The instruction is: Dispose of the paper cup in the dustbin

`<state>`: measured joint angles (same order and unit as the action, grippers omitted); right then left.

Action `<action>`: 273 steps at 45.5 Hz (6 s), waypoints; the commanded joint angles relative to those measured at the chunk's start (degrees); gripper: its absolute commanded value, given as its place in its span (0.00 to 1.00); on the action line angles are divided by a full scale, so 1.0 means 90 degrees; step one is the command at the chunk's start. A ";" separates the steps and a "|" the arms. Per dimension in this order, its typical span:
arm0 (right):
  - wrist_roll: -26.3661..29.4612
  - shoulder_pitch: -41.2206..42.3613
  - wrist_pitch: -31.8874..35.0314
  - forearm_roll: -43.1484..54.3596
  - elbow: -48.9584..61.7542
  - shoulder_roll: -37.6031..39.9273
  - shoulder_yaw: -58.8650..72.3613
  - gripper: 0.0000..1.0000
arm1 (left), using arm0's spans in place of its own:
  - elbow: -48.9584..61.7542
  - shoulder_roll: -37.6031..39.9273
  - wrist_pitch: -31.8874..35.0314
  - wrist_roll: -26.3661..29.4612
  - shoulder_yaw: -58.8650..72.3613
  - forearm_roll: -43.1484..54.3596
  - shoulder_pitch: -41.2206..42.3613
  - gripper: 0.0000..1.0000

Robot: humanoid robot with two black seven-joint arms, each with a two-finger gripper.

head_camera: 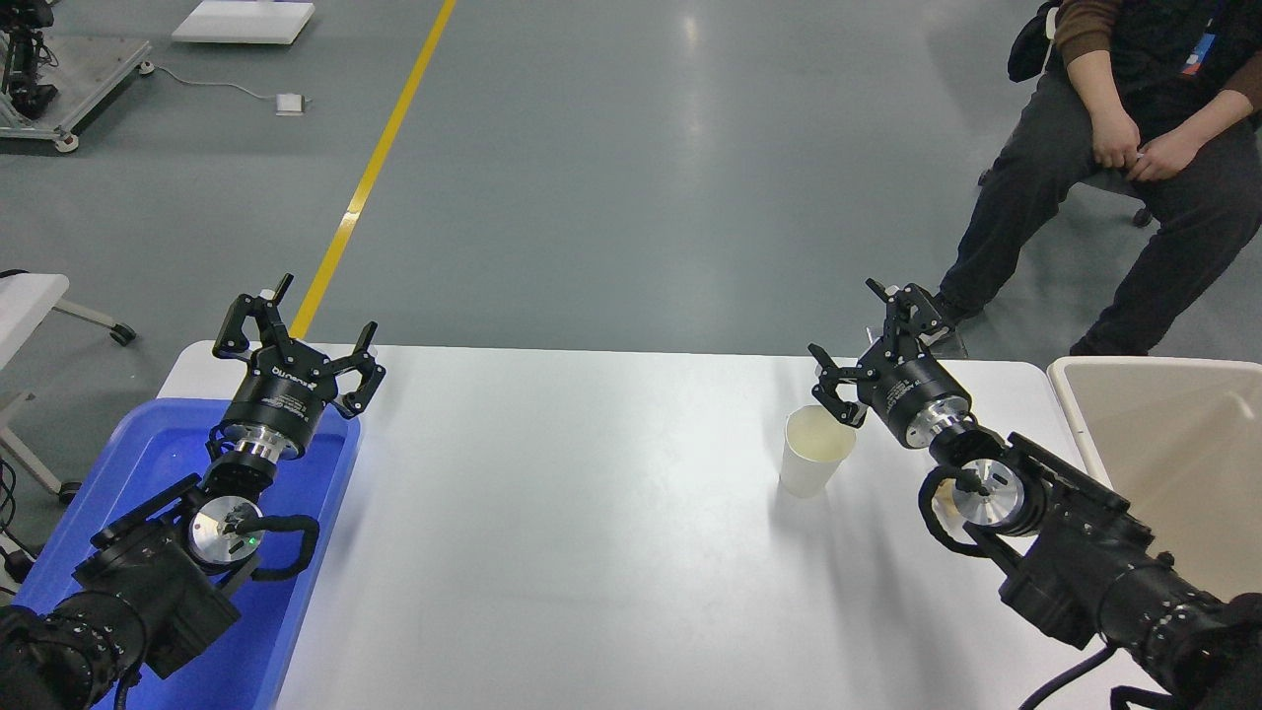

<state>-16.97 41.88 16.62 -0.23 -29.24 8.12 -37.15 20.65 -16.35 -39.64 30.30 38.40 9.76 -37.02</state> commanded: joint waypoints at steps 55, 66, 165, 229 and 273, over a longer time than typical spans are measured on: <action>-0.0068 0.2339 0.0067 0.5600 -0.0960 0.1685 0.4068 1.00 | 0.0000 -0.0010 0.0010 0.0003 0.0001 0.0010 0.0002 1.00; -0.0224 0.2524 0.0057 0.6812 -0.1107 0.1852 0.4820 1.00 | 0.0000 -0.0010 0.0010 0.0003 0.0001 0.0010 -0.0008 1.00; -0.0224 0.2114 -0.1251 0.7281 -0.0413 0.0836 0.6363 0.78 | 0.0000 -0.0010 0.0010 0.0003 0.0001 0.0010 -0.0008 1.00; -0.0586 0.2661 -0.1115 0.7193 -0.0793 0.1216 0.6803 0.00 | 0.0000 -0.0010 0.0010 0.0003 0.0001 0.0000 -0.0008 1.00; -0.0527 0.6645 0.1619 0.7183 -0.3235 0.4215 0.6832 0.00 | 0.0000 -0.0010 0.0010 0.0003 0.0010 0.0000 -0.0008 1.00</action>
<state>-21.78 92.73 24.10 64.35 -56.66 41.47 24.23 20.65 -16.43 -39.56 30.32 38.49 9.75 -37.09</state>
